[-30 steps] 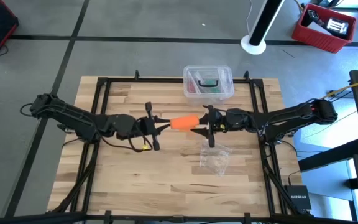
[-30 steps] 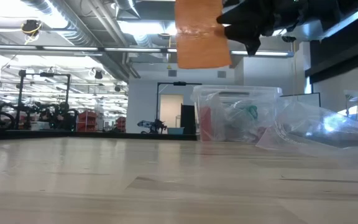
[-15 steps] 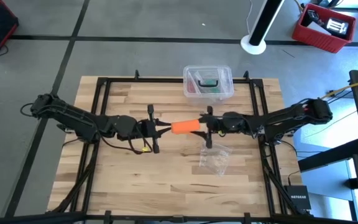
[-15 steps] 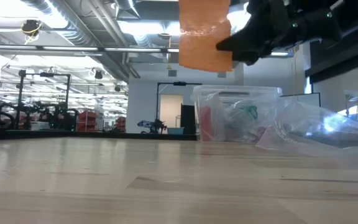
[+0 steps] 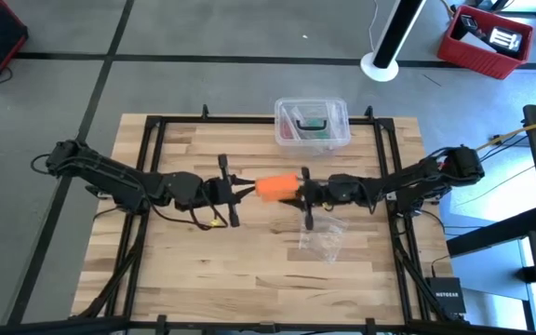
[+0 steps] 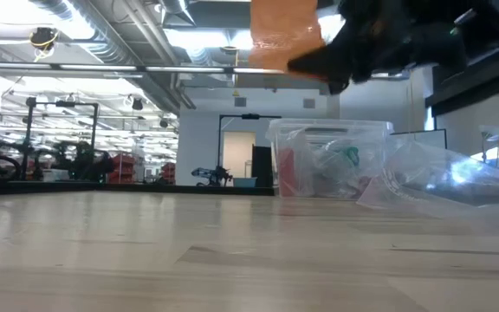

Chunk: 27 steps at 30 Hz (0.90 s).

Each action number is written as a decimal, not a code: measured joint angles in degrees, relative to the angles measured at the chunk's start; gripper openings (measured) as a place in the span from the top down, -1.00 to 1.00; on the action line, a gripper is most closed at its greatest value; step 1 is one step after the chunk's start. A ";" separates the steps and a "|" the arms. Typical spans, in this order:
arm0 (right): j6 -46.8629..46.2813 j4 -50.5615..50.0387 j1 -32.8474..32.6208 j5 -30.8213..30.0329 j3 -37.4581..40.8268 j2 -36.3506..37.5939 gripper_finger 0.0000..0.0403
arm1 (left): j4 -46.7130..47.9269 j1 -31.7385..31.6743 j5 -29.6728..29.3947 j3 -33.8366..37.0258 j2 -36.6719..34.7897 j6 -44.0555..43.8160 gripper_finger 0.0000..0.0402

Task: Roll bandage
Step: Roll the orange bandage

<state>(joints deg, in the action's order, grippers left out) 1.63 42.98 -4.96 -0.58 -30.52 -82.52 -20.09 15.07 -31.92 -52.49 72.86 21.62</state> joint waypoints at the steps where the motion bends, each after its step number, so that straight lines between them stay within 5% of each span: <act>1: 0.15 0.05 -1.51 0.05 0.00 0.49 0.96 | 0.02 0.00 -1.37 0.00 -0.10 0.55 0.95; 15: 2.07 -3.23 -16.18 -2.44 -7.29 1.77 0.98 | -2.08 -4.13 -4.79 0.02 0.00 1.73 0.98; 21: 6.02 -17.11 -18.79 -2.73 -17.49 1.77 0.98 | -2.00 -4.28 -4.79 0.46 2.47 2.89 0.98; 27: 10.79 -37.32 -19.92 -10.26 -30.22 1.77 0.98 | -1.90 -3.26 -4.98 2.41 5.01 2.98 0.99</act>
<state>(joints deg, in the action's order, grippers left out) 12.42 5.66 -24.88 -10.84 -60.74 -80.75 -22.00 11.81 -36.90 -50.08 77.87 24.60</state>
